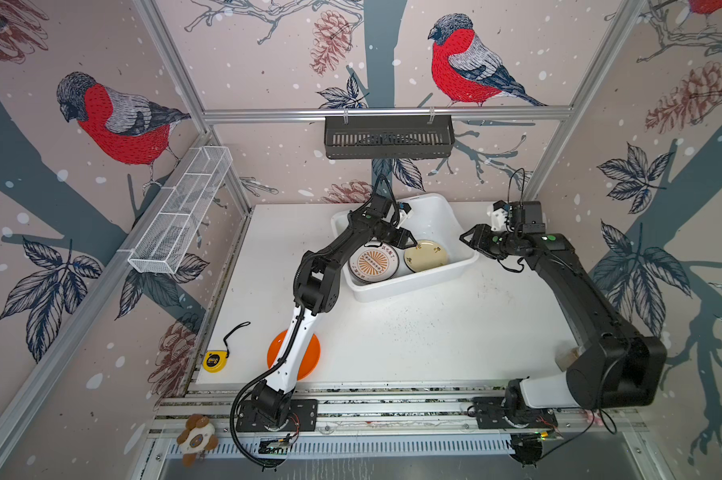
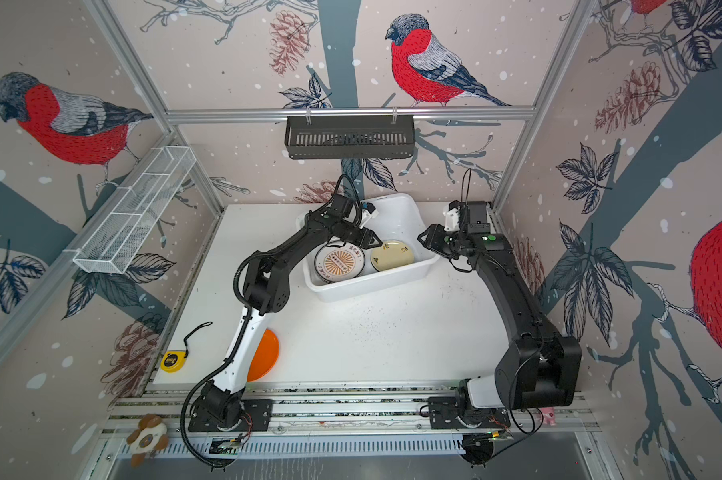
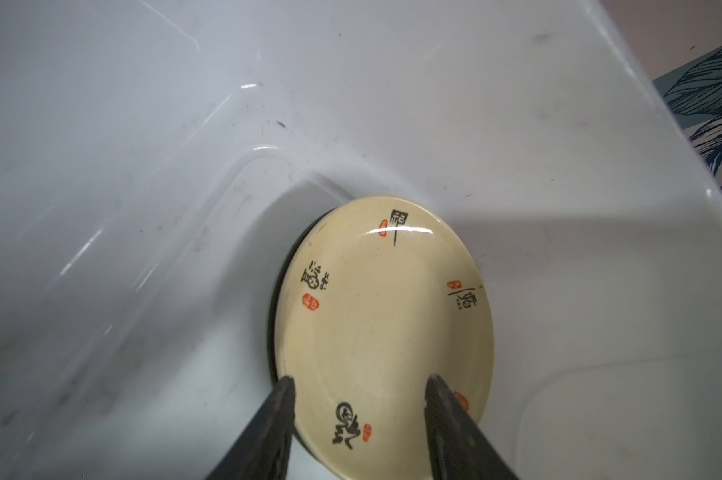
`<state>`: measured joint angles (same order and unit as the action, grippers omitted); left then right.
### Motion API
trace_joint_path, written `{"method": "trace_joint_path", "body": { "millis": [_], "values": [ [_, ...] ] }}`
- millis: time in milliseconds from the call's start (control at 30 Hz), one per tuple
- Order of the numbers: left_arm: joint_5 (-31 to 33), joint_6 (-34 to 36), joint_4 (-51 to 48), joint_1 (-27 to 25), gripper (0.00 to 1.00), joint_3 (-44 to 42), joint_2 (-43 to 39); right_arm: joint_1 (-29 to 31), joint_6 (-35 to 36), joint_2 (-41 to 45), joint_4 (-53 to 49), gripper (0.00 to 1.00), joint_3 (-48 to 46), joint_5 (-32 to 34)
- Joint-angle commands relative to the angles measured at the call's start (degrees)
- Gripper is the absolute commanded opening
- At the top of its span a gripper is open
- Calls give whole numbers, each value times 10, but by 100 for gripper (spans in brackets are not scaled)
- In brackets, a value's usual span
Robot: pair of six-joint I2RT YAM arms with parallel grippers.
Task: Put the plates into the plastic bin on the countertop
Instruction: 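Raise the left gripper out of the bin and swing it back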
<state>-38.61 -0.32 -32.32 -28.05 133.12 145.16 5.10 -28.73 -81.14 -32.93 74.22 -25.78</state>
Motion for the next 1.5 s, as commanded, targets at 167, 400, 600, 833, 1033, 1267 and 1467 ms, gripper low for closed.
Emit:
{"method": "trace_joint_path", "body": {
  "millis": [167, 400, 600, 833, 1033, 1267, 1467],
  "values": [
    [18, 91, -42, 48, 71, 0, -114, 1, -3, 0, 44, 49, 6, -8],
    [66, 252, -220, 94, 73, -47, -231, 3, 13, 7, 73, 49, 6, -9],
    [96, 343, -372, 187, 73, -86, -307, 4, 12, 10, 115, 49, -19, -32],
    [134, 422, -453, 310, 72, -202, -409, 6, 34, -8, 113, 49, 1, -53],
    [181, 490, -458, 359, 70, -356, -483, 12, 40, -33, 113, 49, 34, -67],
    [205, 542, -437, 373, 67, -515, -511, 30, 44, -43, 117, 49, 50, -66],
    [210, 571, -403, 373, 67, -593, -489, 31, 27, -45, 142, 49, 41, -69]
  ]
}}
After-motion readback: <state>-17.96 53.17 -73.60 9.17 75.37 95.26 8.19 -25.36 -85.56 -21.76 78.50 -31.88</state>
